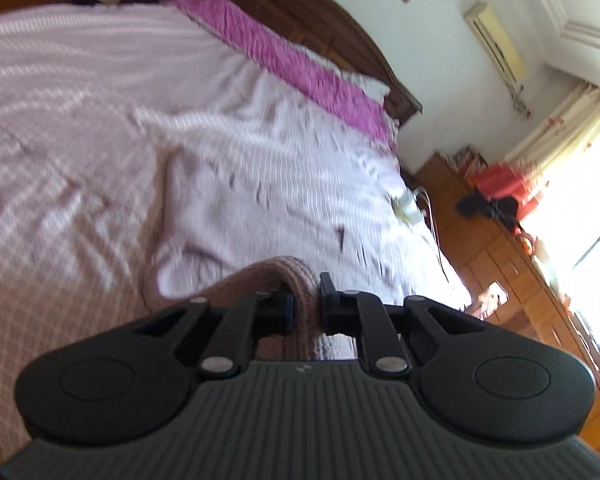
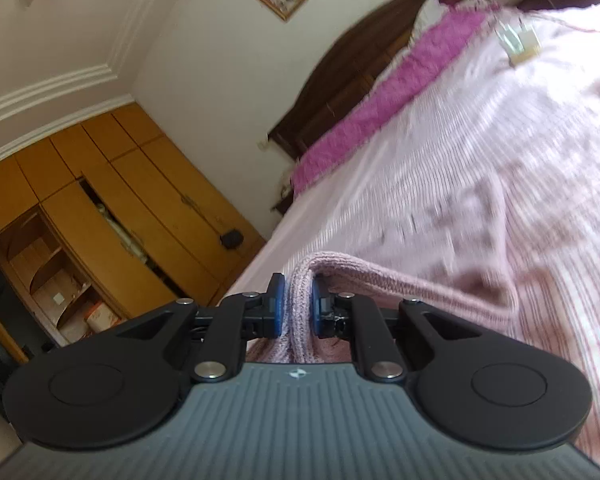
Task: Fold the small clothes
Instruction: 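Lift the hem with both tools and fold it up toward the collar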
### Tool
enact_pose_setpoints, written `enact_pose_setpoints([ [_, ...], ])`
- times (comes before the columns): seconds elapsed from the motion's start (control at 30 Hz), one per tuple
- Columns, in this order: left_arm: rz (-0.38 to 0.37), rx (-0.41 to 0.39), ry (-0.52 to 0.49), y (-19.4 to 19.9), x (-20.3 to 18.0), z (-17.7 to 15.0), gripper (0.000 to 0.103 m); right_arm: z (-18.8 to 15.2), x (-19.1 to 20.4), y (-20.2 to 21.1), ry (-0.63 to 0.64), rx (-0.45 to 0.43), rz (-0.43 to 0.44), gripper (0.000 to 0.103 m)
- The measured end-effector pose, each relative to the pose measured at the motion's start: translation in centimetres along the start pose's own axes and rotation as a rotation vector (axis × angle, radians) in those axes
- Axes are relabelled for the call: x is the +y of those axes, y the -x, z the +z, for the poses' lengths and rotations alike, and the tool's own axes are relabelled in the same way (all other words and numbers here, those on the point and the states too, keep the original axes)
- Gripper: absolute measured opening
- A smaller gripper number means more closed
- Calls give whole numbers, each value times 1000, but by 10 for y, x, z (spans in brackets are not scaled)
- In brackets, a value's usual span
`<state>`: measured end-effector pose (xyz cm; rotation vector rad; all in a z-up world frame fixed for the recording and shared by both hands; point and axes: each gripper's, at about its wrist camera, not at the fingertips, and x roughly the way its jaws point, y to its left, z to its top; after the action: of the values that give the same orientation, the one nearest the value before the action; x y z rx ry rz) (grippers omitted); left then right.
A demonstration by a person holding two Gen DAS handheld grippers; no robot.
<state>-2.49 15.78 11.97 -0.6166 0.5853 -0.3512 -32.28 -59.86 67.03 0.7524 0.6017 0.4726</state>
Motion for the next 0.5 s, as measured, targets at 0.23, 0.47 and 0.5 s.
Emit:
enact_pose_setpoints([
  [0.23,43,-60,-34,-26,-9,37,14,34,-7,-30,-26,-109,-43,14],
  [0.47,114,-73,-73,-85,-17,70,14,55,-37,-75,-101,-178,-137,10],
  [0.5,133,-74,-80,-94,-17,74,14,59,-42,-84,-107,-175,-152,9],
])
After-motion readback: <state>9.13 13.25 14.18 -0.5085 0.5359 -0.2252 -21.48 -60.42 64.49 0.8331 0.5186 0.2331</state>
